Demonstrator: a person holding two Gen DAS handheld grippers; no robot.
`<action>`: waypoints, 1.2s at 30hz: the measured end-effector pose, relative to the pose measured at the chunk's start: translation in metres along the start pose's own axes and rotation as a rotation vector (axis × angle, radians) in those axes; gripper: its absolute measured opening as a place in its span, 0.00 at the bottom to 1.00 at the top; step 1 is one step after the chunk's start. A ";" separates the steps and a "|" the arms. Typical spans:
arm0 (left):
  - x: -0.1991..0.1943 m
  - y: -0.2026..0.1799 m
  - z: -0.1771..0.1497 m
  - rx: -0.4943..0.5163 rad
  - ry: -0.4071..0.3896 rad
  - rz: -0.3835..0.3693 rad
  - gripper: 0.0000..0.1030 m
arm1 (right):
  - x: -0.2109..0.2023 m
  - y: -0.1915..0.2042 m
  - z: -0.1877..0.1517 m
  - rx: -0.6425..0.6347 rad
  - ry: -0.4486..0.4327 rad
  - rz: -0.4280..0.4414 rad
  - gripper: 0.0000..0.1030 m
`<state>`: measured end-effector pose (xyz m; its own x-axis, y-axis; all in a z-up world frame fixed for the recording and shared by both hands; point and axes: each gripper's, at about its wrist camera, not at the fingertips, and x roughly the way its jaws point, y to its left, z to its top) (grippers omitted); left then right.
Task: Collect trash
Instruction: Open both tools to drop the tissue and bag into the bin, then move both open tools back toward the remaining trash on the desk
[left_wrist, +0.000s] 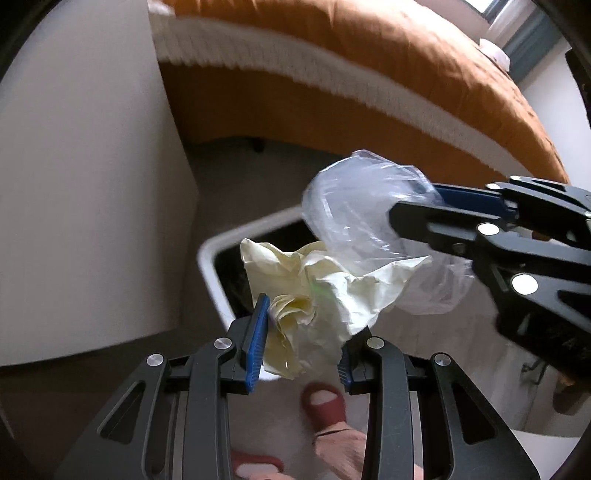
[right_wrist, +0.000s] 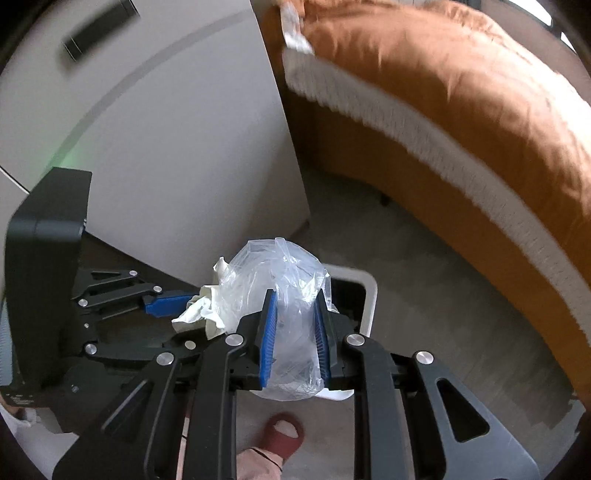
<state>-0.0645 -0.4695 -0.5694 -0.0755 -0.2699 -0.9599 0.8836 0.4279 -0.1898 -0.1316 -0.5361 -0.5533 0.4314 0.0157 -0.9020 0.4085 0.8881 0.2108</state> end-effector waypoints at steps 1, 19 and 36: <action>0.011 0.001 -0.001 -0.004 0.005 -0.004 0.31 | 0.009 -0.002 -0.003 -0.003 -0.001 -0.003 0.22; 0.034 0.024 -0.013 -0.040 0.041 0.018 0.95 | 0.042 -0.009 0.000 -0.060 0.051 -0.055 0.96; -0.186 -0.016 0.013 -0.038 -0.218 0.082 0.95 | -0.162 0.024 0.055 -0.012 -0.192 -0.079 0.96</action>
<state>-0.0582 -0.4369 -0.3849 0.1008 -0.4113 -0.9059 0.8645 0.4869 -0.1249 -0.1478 -0.5427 -0.3819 0.5444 -0.1412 -0.8269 0.4381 0.8885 0.1367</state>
